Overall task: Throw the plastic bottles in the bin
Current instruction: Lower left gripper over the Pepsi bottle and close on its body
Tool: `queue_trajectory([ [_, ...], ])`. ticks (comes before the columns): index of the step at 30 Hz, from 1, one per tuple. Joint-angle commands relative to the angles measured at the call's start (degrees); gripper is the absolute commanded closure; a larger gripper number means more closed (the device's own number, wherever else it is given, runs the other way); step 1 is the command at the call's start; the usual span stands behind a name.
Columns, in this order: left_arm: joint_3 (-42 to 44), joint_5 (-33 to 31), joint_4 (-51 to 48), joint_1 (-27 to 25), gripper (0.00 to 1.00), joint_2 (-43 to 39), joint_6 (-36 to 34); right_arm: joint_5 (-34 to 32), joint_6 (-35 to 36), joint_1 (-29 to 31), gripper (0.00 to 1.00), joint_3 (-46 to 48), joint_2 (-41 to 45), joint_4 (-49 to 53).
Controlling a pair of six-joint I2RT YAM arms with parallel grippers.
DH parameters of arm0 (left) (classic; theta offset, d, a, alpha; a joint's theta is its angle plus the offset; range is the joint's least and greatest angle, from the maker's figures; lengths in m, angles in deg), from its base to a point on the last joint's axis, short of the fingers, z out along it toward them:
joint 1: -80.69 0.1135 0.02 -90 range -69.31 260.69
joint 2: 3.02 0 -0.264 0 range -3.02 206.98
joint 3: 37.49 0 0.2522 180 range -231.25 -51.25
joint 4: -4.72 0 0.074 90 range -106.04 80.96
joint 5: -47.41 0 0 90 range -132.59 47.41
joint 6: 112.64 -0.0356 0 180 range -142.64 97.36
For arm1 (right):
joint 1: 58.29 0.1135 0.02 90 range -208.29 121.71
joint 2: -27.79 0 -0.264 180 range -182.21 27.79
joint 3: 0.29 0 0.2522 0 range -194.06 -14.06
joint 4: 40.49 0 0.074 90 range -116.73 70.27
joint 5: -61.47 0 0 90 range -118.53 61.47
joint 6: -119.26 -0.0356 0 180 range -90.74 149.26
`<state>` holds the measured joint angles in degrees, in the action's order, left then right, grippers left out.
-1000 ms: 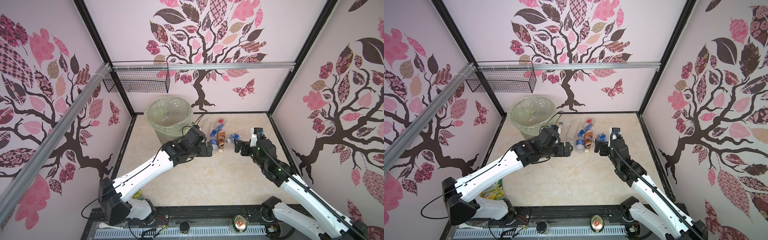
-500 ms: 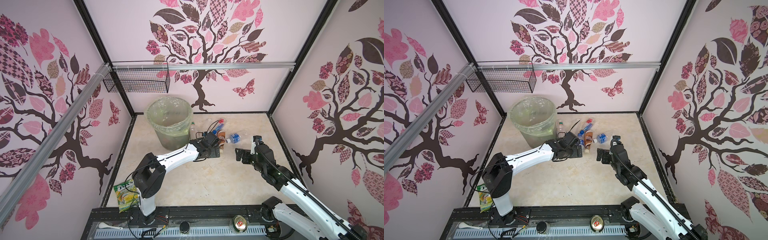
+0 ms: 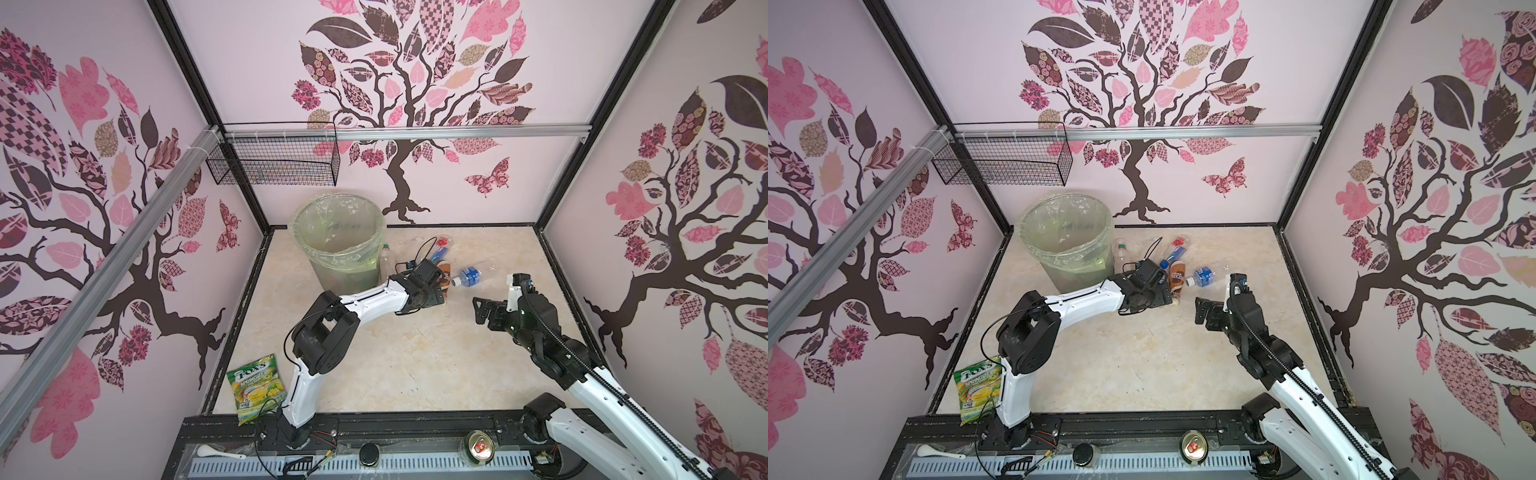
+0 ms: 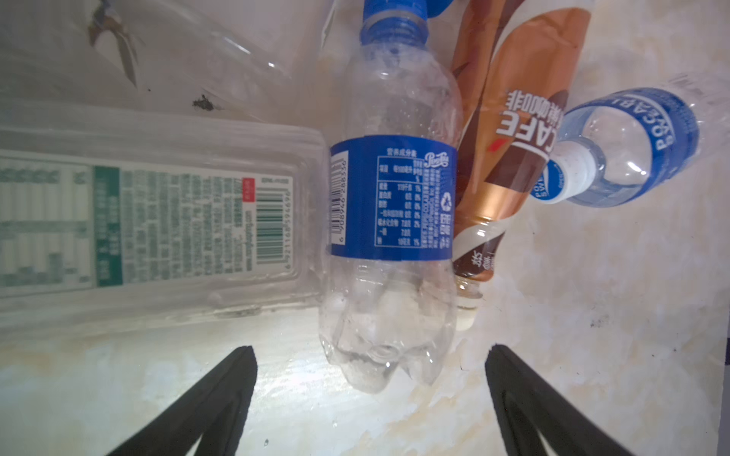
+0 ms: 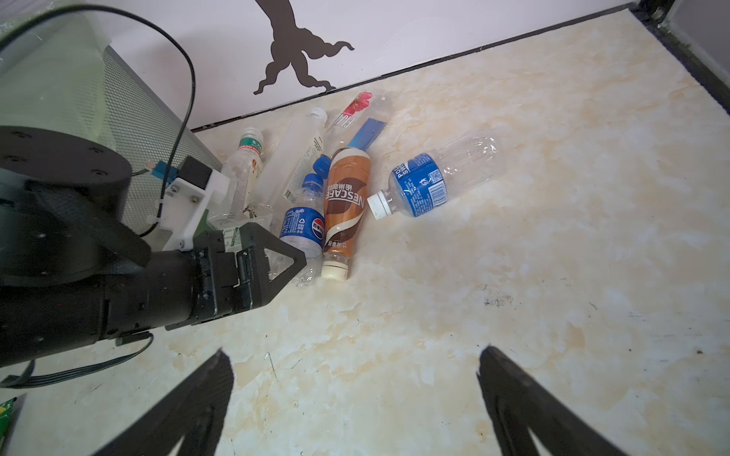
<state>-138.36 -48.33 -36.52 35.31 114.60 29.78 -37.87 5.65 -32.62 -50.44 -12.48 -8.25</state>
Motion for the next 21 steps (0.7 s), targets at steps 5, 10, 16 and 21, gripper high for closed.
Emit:
queue_trajectory([
  [5,1.59,1.81,7.6,1.94,0.08,0.41,5.06,0.68,-0.59,-0.36,0.0,2.19,3.14,-1.6],
  [10,1.02,2.59,8.16,1.71,0.1,1.31,5.4,1.04,-0.46,-0.37,0.0,1.74,2.82,-1.25],
  [16,0.88,3.81,8.37,1.59,0.11,2.72,6.37,0.78,-0.64,-0.4,0.0,2.19,3.73,-1.34],
  [21,0.94,4.09,8.51,1.53,0.12,3.77,6.38,0.86,-0.64,-0.37,0.0,1.88,3.61,-1.34],
])
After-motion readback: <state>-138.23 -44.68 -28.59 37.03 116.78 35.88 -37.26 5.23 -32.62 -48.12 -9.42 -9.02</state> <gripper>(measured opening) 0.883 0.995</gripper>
